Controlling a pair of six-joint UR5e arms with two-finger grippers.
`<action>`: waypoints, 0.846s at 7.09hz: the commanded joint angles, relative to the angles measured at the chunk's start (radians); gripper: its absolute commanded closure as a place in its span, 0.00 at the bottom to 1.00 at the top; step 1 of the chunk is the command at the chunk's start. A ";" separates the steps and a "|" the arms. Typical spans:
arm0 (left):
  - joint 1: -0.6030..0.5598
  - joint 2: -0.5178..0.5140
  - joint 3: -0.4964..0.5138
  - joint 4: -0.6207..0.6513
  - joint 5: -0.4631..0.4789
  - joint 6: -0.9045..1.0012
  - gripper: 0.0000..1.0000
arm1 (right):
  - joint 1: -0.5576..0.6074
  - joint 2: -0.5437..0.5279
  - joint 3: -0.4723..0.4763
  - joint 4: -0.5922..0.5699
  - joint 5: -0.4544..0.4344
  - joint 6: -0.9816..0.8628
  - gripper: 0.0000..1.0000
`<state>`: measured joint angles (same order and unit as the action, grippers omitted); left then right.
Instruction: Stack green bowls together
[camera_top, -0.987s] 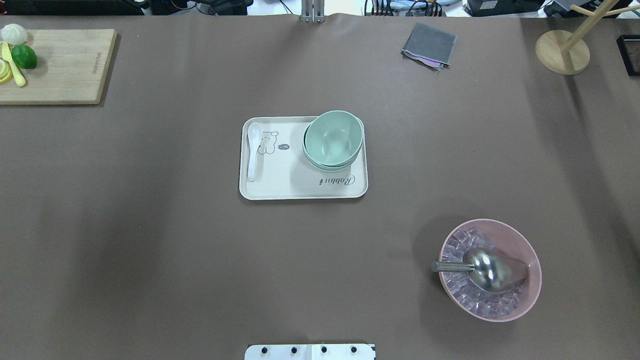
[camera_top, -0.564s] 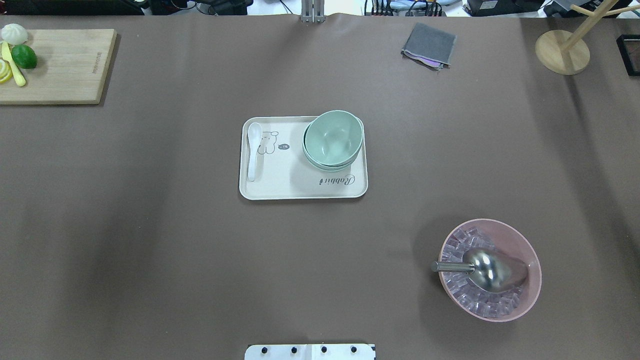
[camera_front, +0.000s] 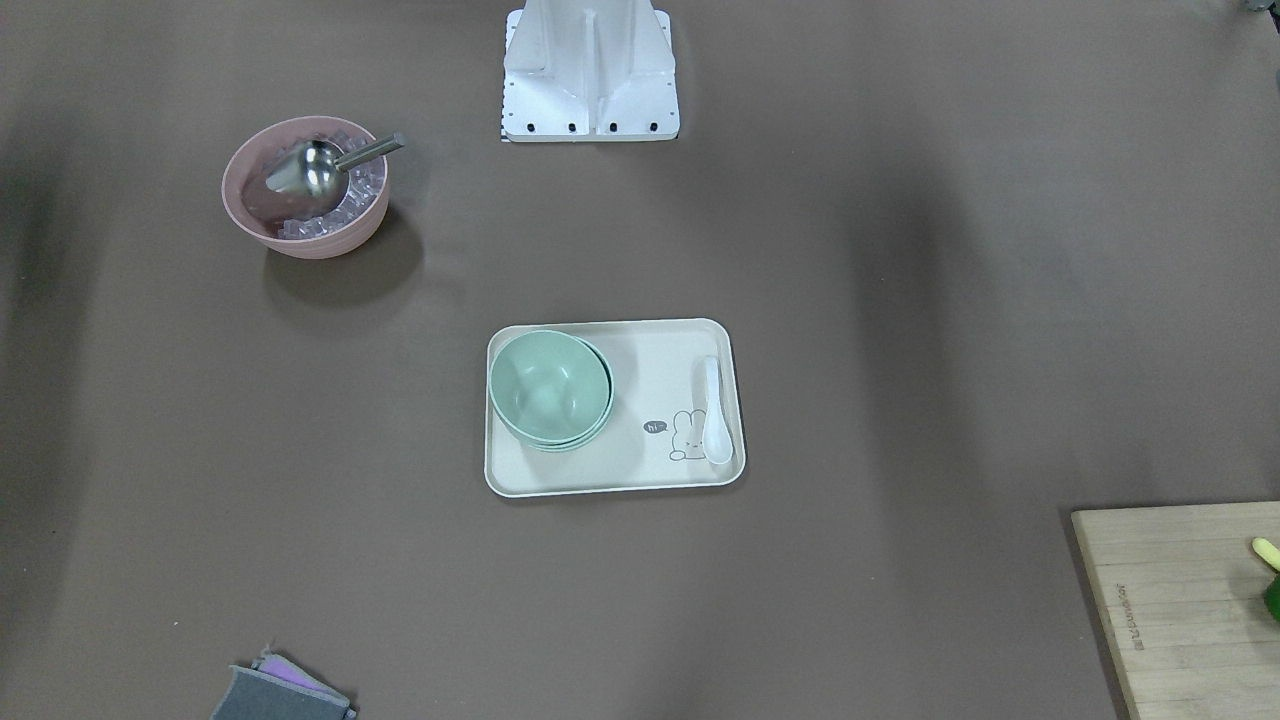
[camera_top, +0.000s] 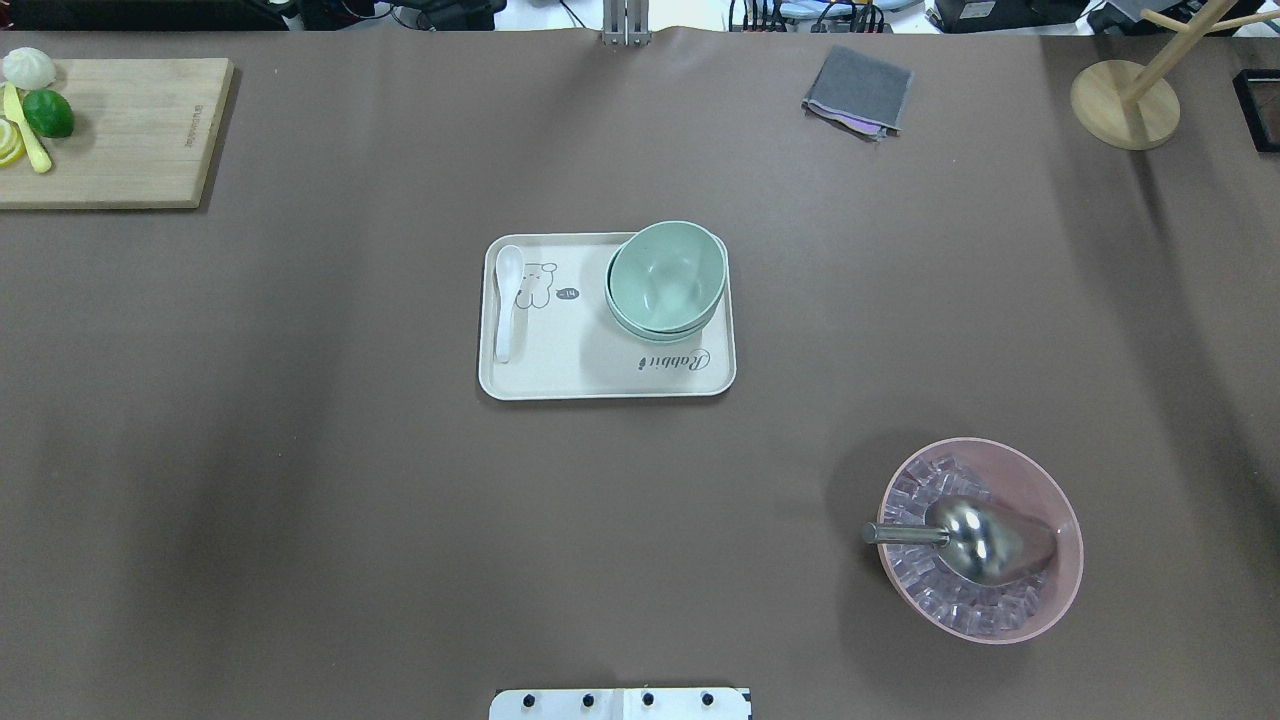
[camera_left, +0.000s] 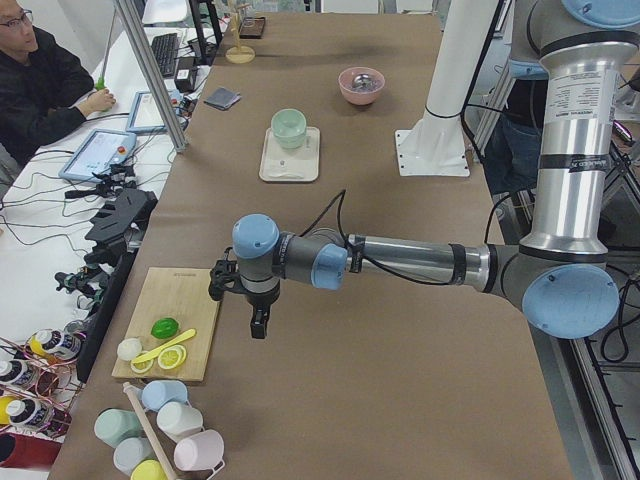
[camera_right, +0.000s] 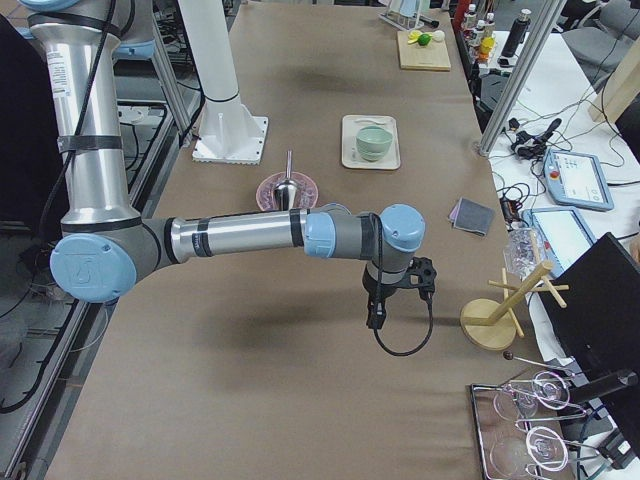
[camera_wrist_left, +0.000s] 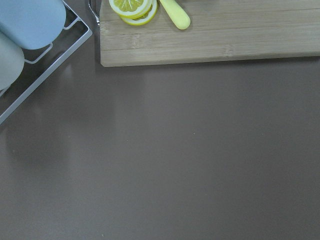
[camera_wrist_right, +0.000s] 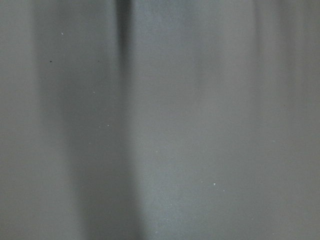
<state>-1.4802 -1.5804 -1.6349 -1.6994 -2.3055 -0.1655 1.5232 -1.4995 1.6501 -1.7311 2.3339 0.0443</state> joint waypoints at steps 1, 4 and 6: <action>-0.040 -0.003 -0.013 0.004 -0.005 0.003 0.02 | 0.002 -0.002 0.011 0.001 0.010 0.002 0.00; -0.048 0.000 -0.025 0.007 -0.003 0.001 0.02 | 0.002 -0.004 0.025 -0.001 0.012 0.002 0.00; -0.048 0.000 -0.032 0.009 -0.002 0.001 0.02 | 0.003 -0.010 0.033 -0.001 0.025 0.002 0.00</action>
<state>-1.5274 -1.5797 -1.6619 -1.6910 -2.3078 -0.1641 1.5252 -1.5056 1.6771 -1.7319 2.3504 0.0461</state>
